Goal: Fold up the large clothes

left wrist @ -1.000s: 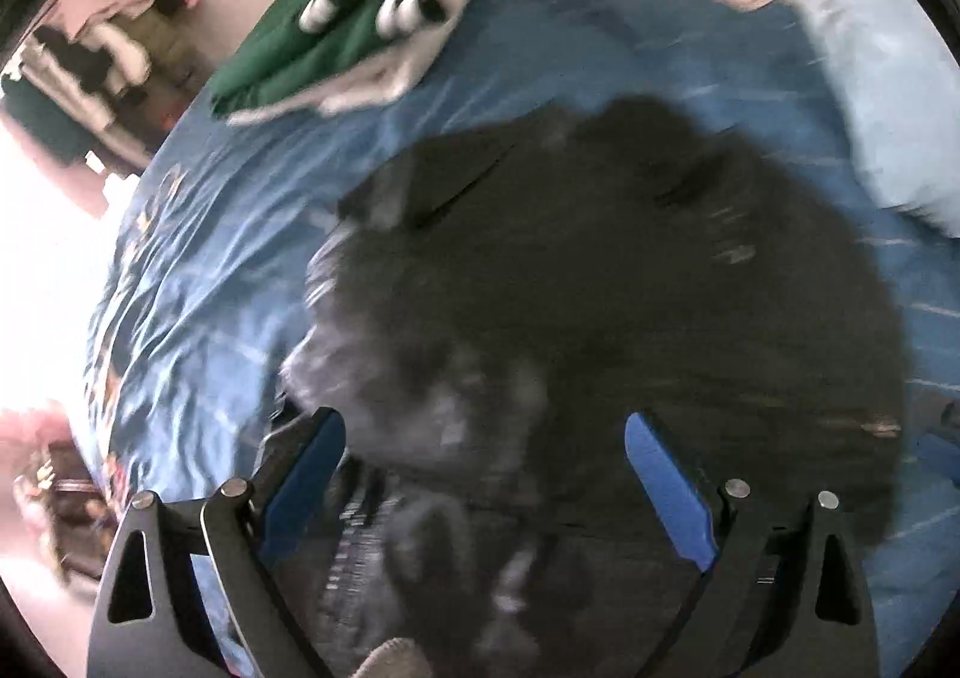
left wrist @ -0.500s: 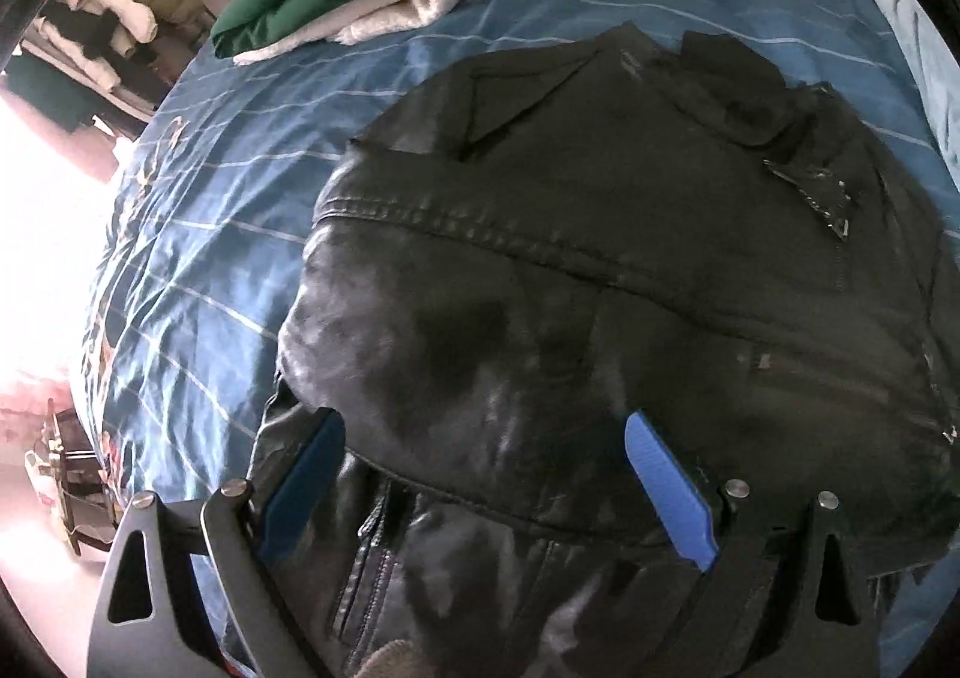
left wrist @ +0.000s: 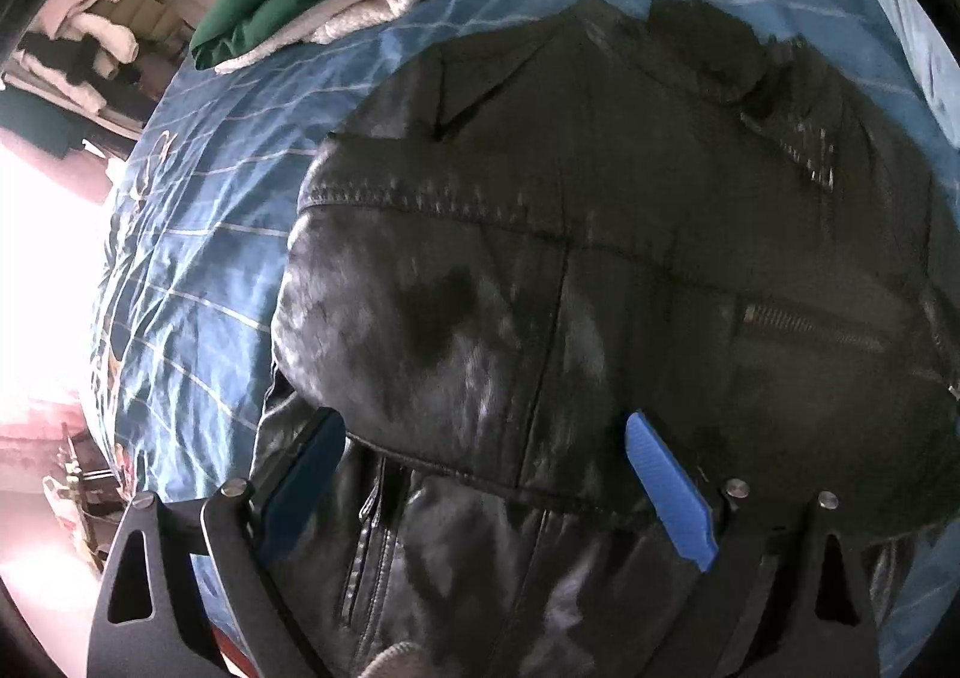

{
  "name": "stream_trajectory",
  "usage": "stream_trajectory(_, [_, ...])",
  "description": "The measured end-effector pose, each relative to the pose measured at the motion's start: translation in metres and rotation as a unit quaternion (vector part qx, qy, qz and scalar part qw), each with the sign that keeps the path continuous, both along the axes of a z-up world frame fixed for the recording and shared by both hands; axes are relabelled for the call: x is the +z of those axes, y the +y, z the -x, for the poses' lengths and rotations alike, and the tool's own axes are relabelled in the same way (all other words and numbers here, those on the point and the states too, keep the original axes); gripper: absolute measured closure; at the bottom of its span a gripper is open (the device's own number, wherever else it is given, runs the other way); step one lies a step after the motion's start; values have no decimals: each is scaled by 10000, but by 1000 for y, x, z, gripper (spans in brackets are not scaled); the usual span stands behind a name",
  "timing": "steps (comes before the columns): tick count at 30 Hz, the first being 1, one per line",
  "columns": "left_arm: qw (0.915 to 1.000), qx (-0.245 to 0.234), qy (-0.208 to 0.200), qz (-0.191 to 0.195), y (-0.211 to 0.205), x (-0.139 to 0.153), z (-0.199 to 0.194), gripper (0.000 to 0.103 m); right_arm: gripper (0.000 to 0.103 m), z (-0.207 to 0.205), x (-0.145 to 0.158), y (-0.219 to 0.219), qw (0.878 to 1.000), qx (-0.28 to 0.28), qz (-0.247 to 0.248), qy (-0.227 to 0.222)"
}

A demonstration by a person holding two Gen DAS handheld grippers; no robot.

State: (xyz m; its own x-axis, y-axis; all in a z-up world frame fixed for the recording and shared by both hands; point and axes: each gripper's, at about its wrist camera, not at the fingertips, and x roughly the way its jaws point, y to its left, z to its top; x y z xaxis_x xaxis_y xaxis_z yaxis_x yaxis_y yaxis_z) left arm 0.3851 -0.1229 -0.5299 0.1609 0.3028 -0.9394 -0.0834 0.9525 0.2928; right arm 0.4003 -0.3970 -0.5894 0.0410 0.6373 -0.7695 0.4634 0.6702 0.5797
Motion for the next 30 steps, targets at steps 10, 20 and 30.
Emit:
stream_trajectory(10, [9997,-99,66,-236,11,3,22,7,96,0,44,18,9804,522,1593,-1039])
stream_trajectory(20, [9921,769,648,-745,88,-40,76,5,66,22,46,-27,9873,184,1394,-736])
stream_trajectory(30, [9973,483,325,-448,105,-49,66,0,47,73,-17,50,9856,1179,1191,-247])
